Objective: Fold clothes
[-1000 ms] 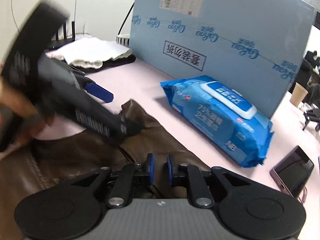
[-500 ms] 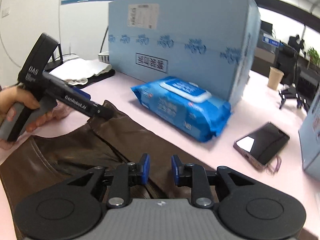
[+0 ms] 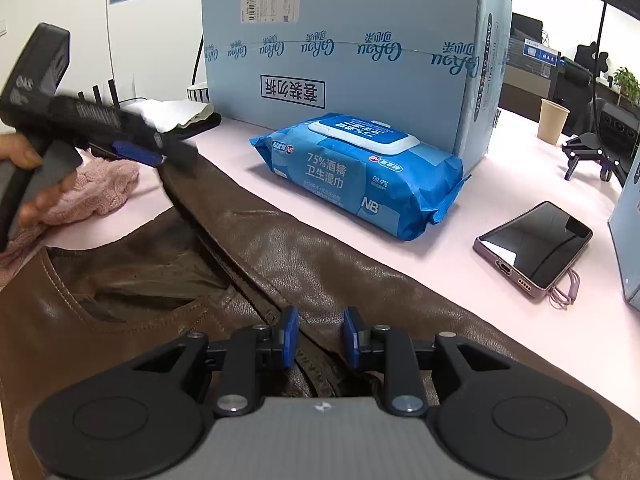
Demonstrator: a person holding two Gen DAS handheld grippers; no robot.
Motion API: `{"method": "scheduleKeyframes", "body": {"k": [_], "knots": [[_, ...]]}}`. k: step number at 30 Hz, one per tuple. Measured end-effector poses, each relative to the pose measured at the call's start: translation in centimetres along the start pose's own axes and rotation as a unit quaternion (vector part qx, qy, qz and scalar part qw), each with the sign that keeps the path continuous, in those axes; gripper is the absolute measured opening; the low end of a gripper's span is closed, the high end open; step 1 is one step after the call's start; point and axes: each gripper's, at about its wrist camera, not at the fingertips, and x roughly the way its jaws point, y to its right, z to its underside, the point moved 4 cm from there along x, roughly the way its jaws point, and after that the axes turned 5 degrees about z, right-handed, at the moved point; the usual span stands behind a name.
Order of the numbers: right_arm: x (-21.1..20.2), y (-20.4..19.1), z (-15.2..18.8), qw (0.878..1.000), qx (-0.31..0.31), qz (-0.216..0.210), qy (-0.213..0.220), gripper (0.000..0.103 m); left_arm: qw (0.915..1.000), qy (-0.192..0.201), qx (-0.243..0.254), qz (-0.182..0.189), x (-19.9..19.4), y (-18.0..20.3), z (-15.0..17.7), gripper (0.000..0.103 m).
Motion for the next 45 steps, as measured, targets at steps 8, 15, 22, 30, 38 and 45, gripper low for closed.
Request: {"method": "scheduleKeyframes", "body": {"k": [8, 15, 22, 30, 38, 45], "knots": [[0.1, -0.2, -0.1, 1.0, -0.006, 0.005, -0.001, 0.028, 0.989, 0.077, -0.025, 0.124, -3.2, 2.5, -1.7, 0.099], [0.1, -0.3, -0.2, 1.0, -0.008, 0.009, -0.004, 0.028, 0.9614, 0.005, -0.085, 0.262, -0.1, 5.6, -1.4, 0.099], [0.2, -0.3, -0.1, 1.0, -0.01, 0.007, -0.003, 0.028, 0.9718, -0.055, -0.116, 0.198, 1.8, 1.9, 1.6, 0.099], [0.2, -0.4, -0.1, 1.0, -0.008, 0.007, -0.002, 0.028, 0.9937, -0.022, -0.038, 0.103, 0.7, 1.8, 2.2, 0.097], [-2.7, 0.0, -1.1, 0.999, 0.004, -0.002, 0.037, 0.029, 0.998, 0.034, 0.031, 0.042, -4.4, 1.9, 1.5, 0.098], [-4.2, 1.2, -1.6, 0.999, 0.025, 0.002, 0.048, 0.033, 0.9988, 0.024, 0.01, 0.042, -4.1, 1.7, 2.1, 0.098]]}}
